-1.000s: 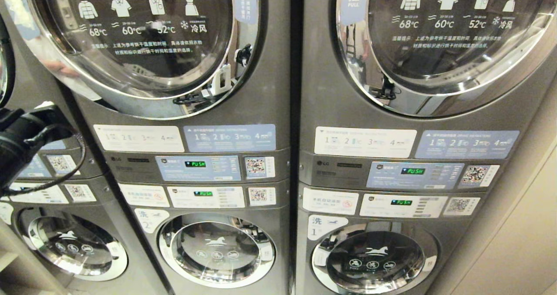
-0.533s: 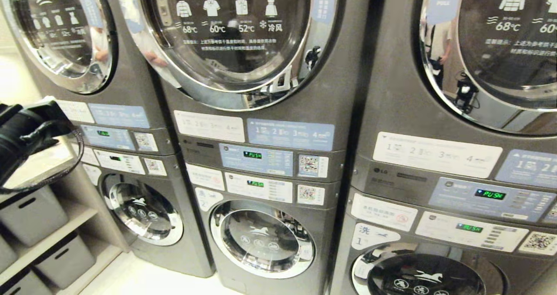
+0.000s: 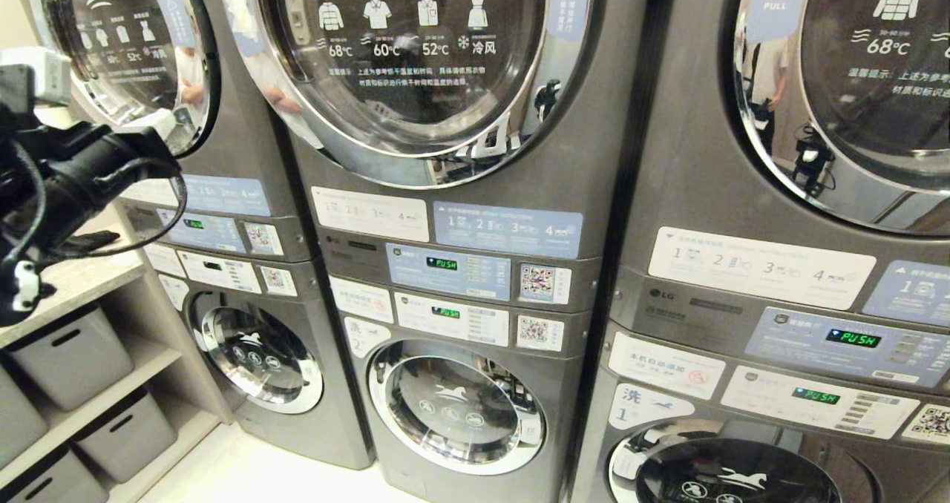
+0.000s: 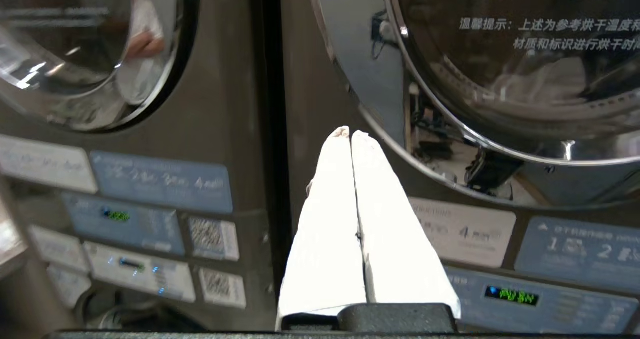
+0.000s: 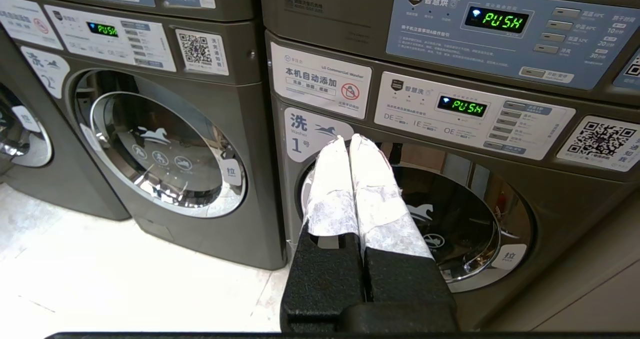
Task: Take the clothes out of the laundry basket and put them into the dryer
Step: Close the dryer
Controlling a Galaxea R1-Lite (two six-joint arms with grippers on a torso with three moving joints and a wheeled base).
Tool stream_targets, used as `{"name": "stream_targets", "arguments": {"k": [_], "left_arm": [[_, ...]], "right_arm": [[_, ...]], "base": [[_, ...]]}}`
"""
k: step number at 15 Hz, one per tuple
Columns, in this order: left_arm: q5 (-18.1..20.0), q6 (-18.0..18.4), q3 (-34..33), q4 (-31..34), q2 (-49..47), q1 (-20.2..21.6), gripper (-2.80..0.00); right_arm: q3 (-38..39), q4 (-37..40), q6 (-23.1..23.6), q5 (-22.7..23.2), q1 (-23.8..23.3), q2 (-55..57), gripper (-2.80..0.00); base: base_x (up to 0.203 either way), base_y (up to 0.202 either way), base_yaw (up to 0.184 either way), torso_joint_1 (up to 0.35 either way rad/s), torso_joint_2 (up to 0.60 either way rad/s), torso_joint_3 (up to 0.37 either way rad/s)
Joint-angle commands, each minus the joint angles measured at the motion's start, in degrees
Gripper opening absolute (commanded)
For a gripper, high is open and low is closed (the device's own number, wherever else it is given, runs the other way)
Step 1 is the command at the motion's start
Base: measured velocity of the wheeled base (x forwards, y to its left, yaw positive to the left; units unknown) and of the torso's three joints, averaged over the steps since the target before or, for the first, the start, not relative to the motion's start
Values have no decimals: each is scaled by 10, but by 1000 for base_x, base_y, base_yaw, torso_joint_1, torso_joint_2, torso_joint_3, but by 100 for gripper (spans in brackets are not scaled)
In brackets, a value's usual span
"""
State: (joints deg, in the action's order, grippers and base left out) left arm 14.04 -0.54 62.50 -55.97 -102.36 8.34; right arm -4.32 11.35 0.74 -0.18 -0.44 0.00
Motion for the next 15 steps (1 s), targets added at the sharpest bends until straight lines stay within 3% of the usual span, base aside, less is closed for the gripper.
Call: {"name": "stream_targets", "arguments": {"k": [1,4,8,11,15], "left_arm": [[16,-9,56,-11,-92,5,-280],[34,-29,172,-21,-181,4,-280],[20,-28,338,-5,-250,-27,-280],[-2,15,311,60,-169,-55,-280],[-37,53,182,164,-32,-98,-280]], "right_arm": [[0,1,0,0,0,0,-280],[0,1,0,0,0,0,-280],[-1,1,0,1,0,0,-280],[-1,1,-3,3,0,0,-280],[-1,1,-3,3,0,0,-280]], "base": [[0,0,0,0,0,0],[0,0,0,0,0,0],[0,0,0,0,0,0],[0,0,0,0,0,0],[0,0,0,0,0,0]]}}
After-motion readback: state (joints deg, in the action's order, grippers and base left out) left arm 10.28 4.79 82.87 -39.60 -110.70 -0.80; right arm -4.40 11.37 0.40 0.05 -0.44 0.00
